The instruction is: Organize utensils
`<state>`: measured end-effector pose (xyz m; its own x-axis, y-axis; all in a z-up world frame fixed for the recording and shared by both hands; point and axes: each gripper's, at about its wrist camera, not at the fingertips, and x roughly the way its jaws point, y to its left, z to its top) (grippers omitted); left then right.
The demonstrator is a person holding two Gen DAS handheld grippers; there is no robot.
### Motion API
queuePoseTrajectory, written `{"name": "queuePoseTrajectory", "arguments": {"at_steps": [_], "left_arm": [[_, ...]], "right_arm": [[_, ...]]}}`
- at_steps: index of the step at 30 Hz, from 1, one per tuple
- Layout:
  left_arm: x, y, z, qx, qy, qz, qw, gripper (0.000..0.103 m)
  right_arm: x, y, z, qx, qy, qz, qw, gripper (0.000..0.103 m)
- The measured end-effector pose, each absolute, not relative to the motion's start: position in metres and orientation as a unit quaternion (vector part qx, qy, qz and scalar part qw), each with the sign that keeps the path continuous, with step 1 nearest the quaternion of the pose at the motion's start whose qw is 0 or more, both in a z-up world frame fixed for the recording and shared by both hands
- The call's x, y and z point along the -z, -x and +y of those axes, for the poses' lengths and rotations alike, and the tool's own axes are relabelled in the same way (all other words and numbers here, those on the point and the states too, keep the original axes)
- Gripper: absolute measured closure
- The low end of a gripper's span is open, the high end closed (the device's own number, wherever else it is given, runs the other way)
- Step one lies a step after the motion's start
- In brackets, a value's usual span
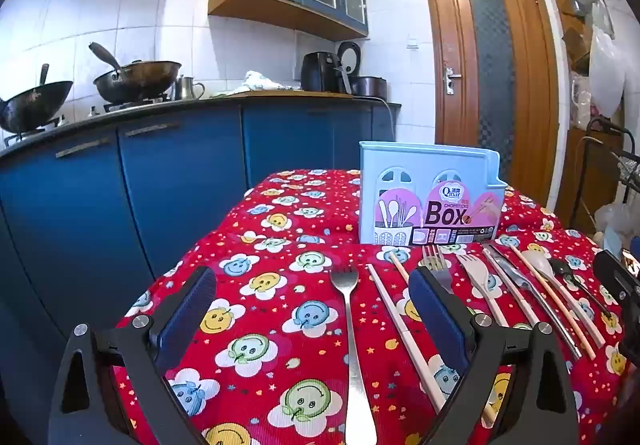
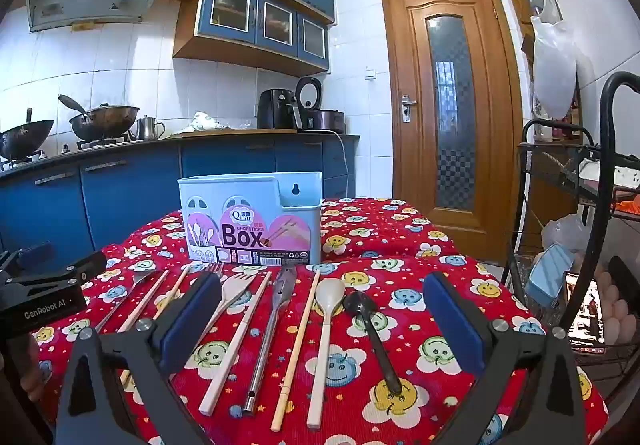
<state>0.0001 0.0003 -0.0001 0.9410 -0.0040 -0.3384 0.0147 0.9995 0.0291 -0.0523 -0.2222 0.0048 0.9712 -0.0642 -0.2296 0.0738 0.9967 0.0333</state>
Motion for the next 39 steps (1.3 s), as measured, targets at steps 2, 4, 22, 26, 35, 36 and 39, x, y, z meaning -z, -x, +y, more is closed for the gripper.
{"name": "queuePoseTrajectory", "arguments": {"at_steps": [2, 4, 22, 26, 35, 36, 39], "left_arm": [[0.0, 0.0, 0.0002, 0.004, -0.015, 0.172, 0.985, 0.006], [-0.0001, 0.0006, -0.0005, 0.003, -0.016, 0.172, 0.985, 0.006], [-0.0019, -0.0018, 0.0002, 0.004, -0.013, 0.177, 0.984, 0.006], [-0.002, -0.0018, 0.0005, 0.004, -0.013, 0.177, 0.984, 0.006], [-0.0023, -0.0017, 0.001, 0.004, -0.012, 0.177, 0.984, 0.006], [-0.0021, -0.0016, 0.0011, 0.004, -0.012, 0.177, 0.984, 0.006], [-0.0022, -0.0016, 0.0012, 0.005, -0.012, 0.177, 0.984, 0.006]], "right_arm": [[-0.0049, 0.0525, -0.2224, 0.035, -0.022, 0.114, 0.993, 0.0], [-0.0048, 0.0523, -0.2223, 0.035, -0.021, 0.116, 0.992, 0.0], [-0.0051, 0.0526, -0.2221, 0.035, -0.022, 0.116, 0.992, 0.0], [-0.0051, 0.0526, -0.2222, 0.035, -0.022, 0.116, 0.992, 0.0], [-0.0051, 0.0526, -0.2223, 0.035, -0.022, 0.115, 0.992, 0.0], [-0.0051, 0.0526, -0.2222, 0.035, -0.022, 0.115, 0.992, 0.0], [-0.0052, 0.0525, -0.2222, 0.035, -0.022, 0.115, 0.992, 0.0]]}}
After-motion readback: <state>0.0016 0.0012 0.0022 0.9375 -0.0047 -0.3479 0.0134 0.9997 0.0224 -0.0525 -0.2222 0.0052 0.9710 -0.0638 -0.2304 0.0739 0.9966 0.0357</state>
